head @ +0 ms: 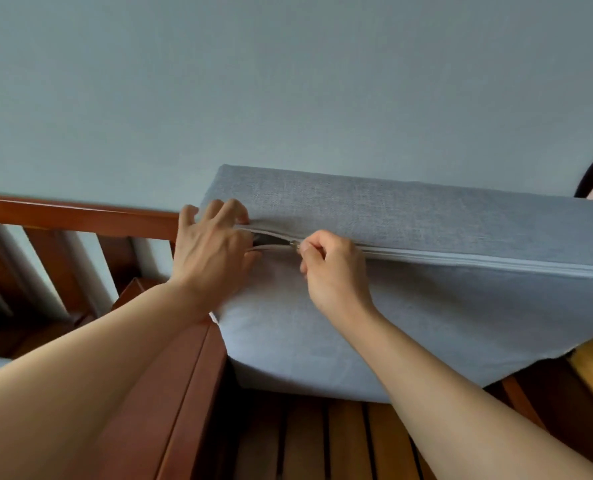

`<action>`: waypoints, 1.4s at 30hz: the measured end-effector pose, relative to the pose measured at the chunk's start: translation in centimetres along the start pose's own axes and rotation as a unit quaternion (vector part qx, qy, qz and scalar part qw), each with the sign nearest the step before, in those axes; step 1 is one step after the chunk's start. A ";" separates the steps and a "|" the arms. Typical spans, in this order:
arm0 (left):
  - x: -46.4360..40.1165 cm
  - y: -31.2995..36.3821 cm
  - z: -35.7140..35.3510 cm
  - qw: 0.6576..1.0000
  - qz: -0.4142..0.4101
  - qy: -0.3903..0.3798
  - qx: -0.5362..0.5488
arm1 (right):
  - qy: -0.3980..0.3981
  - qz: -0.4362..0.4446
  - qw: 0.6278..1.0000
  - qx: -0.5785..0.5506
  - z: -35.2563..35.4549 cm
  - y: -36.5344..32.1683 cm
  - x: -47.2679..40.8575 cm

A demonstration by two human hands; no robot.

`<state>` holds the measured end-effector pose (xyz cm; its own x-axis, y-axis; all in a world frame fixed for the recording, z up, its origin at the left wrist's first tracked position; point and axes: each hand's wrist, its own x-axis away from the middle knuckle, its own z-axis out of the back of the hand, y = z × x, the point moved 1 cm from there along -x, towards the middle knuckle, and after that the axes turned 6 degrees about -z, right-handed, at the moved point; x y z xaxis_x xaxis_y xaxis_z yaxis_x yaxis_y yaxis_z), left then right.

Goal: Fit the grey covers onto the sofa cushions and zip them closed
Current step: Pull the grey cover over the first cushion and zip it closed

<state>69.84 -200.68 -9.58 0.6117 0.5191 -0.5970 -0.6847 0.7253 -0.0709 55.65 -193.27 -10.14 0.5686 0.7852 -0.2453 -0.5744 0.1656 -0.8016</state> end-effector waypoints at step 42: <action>4.0 -11.5 -2.5 0.641 0.354 -0.071 0.677 | 0.085 0.188 0.930 0.306 -10.3 -8.3 0.5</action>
<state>79.17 -208.05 -13.11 0.4326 0.9015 -0.0106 0.1018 -0.0372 0.9941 66.80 -200.38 -9.26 0.3149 0.7596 -0.5690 -0.9491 0.2472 -0.1951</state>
